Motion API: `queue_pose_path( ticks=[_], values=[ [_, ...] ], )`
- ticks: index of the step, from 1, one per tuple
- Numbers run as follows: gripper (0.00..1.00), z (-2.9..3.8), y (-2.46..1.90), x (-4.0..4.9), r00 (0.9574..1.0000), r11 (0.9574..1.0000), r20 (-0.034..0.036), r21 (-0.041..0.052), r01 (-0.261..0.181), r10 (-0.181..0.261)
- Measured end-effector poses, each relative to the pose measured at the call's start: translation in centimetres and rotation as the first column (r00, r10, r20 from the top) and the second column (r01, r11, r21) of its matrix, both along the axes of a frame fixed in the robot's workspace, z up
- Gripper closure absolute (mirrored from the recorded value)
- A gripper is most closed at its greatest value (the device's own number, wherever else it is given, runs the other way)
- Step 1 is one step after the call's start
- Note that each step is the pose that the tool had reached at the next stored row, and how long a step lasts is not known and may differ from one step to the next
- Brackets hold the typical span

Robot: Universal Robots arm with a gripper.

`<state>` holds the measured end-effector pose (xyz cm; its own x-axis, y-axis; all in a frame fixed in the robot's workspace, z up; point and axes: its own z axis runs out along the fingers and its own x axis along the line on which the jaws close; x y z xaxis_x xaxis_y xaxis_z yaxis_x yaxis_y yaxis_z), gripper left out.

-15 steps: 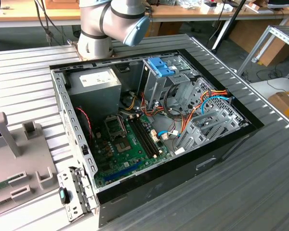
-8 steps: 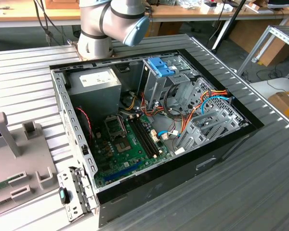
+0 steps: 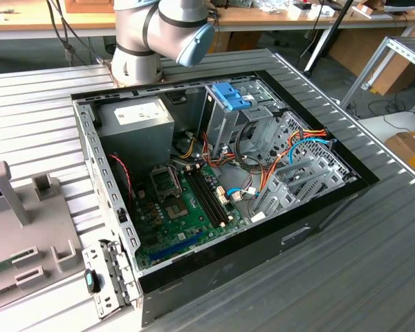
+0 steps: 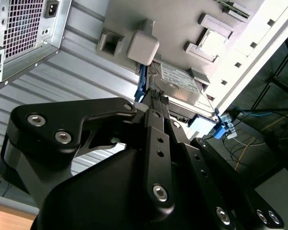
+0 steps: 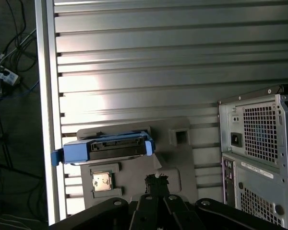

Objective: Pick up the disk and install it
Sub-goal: 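Reach for the disk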

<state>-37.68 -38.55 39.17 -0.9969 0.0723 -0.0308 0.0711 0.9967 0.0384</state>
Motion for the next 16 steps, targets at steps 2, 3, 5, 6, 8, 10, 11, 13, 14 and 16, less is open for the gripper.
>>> queue_pose_path(
  ticks=[2, 3, 5, 6, 8, 10, 11, 13, 14, 16],
  values=[
    [0.89, 0.0, 0.0, 0.0, 1.0, 1.0, 0.0, 0.0, 0.0, 0.0],
    [0.89, 0.0, 0.0, -0.01, 1.0, 1.0, 0.0, 0.0, 0.0, 0.0],
    [0.89, -0.01, 0.0, -0.09, 1.0, 1.0, 0.0, 0.0, 0.0, 0.0],
    [0.89, -0.02, 0.0, -0.21, 1.0, 1.0, 0.0001, 0.0, 0.0, 0.0],
    [0.89, -0.08, 0.0, -1.24, 1.0, 1.0, 0.0002, 0.0001, 0.0, 0.0],
    [0.89, -0.1, 0.0, -2.12, 1.0, 1.0, -0.0001, -0.0001, 0.0, 0.0],
    [0.89, -0.13, 0.0, -2.63, 1.0, 1.0, 0.0001, 0.0001, 0.0, 0.0],
    [0.89, -0.17, 0.0, -3.94, 1.0, 1.0, -0.0001, -0.0001, 0.0, 0.0],
    [0.89, -0.21, 0.0, -4.58, 1.0, 1.0, 0.0001, 0.0, 0.0, 0.0],
    [0.89, -0.27, 0.0, -5.97, 1.0, 1.0, 0.0001, -0.0007, 0.0, 0.0]
  ],
)
